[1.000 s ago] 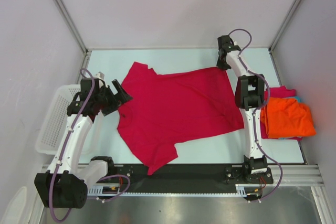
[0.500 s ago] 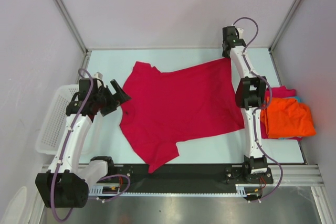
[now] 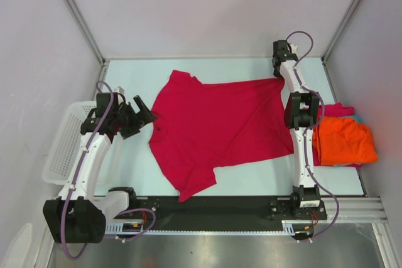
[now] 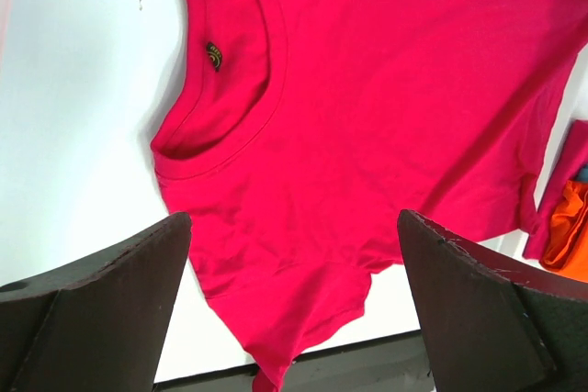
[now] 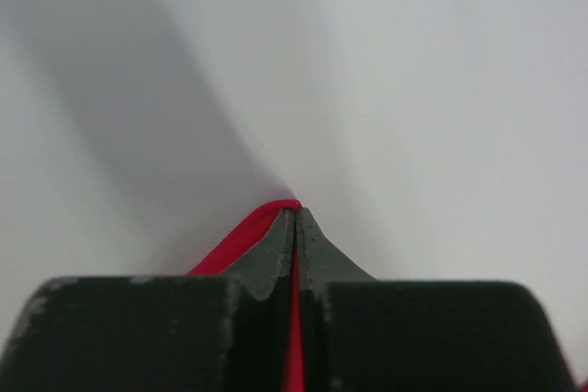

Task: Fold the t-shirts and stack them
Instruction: Flatten out the tshirt

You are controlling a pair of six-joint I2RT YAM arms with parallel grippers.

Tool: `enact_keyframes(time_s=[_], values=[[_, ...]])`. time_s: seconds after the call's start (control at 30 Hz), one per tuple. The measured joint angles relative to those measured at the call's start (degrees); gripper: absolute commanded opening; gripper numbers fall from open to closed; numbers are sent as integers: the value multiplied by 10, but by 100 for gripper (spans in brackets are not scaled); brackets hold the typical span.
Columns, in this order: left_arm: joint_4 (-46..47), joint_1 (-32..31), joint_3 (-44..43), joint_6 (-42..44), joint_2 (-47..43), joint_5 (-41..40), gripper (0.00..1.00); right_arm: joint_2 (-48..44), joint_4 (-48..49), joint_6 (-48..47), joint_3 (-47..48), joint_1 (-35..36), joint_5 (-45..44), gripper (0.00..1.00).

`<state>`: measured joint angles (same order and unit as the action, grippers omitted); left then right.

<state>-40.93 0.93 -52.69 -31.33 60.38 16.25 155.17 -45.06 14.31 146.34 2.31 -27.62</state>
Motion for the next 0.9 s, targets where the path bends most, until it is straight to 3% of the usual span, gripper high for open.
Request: enact_keyframes(time_s=[0.17, 0.2, 0.23, 0.27, 0.63, 0.9], values=[[8, 0, 0, -1, 27, 4, 100, -1, 6, 2, -1, 0, 23, 23], [12, 0, 0, -2, 33, 5, 100, -3, 9, 3, -4, 0, 27, 27], [16, 0, 0, -2, 38, 6, 100, -6, 12, 4, -9, 2, 31, 37], [19, 0, 0, -3, 43, 7, 99, -9, 12, 5, -12, 2, 34, 39], [63, 0, 14, -27, 71, 35, 100, -96, 10, 4, -20, 25, 52, 39], [83, 0, 85, -54, 57, 52, 100, -235, 8, 18, -171, 57, 83, 37]])
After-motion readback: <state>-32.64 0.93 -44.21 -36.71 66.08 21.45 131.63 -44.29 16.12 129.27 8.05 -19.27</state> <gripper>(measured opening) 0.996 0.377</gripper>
